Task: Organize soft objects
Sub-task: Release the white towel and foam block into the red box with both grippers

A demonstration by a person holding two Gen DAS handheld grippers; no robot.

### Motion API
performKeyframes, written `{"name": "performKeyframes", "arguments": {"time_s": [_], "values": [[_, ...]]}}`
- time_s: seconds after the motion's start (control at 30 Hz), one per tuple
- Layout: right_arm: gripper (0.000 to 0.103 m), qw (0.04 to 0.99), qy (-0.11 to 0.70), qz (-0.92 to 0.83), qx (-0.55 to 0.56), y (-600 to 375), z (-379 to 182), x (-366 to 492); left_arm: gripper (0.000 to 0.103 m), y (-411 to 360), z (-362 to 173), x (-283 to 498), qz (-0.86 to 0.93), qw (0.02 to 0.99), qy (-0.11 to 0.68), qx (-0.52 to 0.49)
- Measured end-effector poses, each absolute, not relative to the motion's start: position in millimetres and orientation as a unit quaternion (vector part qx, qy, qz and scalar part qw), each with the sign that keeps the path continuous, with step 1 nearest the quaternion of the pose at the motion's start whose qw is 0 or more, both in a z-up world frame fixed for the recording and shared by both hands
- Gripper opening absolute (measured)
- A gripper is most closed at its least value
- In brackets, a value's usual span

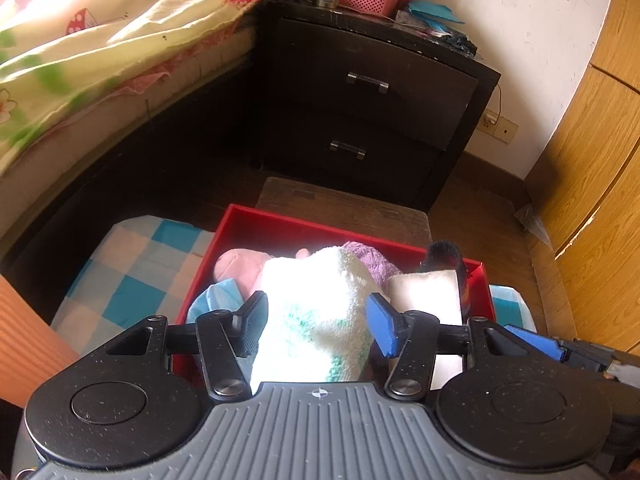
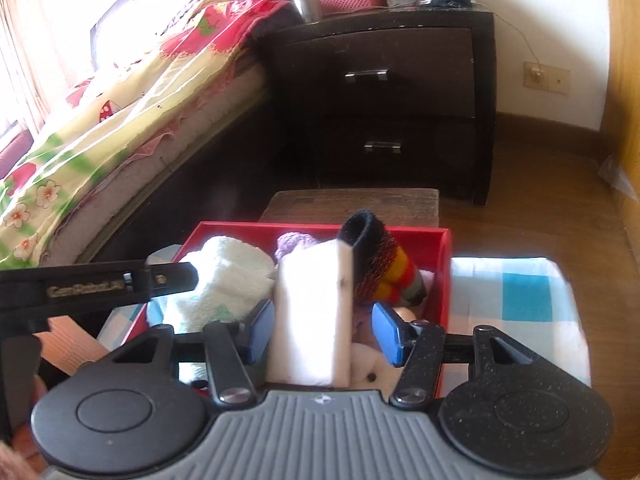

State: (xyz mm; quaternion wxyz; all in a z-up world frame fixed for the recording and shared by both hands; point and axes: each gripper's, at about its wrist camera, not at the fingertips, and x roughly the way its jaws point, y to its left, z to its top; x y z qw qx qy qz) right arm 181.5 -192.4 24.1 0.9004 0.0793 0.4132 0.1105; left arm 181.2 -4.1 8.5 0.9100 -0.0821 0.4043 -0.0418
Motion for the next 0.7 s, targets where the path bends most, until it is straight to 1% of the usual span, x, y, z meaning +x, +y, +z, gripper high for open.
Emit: {"name": "performKeyframes", "arguments": {"time_s": [0.13,0.17,0.2,0.3,0.4,0.6,0.7], "values": [[0.032,0.902,0.414,0.103,0.072,-194,29,178,0.056,1,8,171,-0.045,0.906,0.415,-0.074],[0.032,0.903,0.412,0.103,0.071,-195,31,176,0.058,2,8,167,-0.047,0.904,0.419,-0.072],[0.033,0.903,0.410,0.104,0.072,-195,34,173,0.060,4,7,163,-0.048,0.902,0.424,-0.071],[0.036,0.902,0.411,0.113,0.071,-192,41,165,0.061,6,2,147,-0.063,0.893,0.440,-0.067],[0.040,0.900,0.416,0.121,0.054,-186,45,155,0.064,5,-9,129,-0.069,0.884,0.460,-0.050],[0.040,0.892,0.434,0.122,0.018,-177,42,129,0.064,4,-36,112,-0.065,0.864,0.499,-0.030],[0.040,0.883,0.449,0.134,0.014,-170,37,116,0.068,3,-40,112,-0.062,0.863,0.500,-0.017]]}}
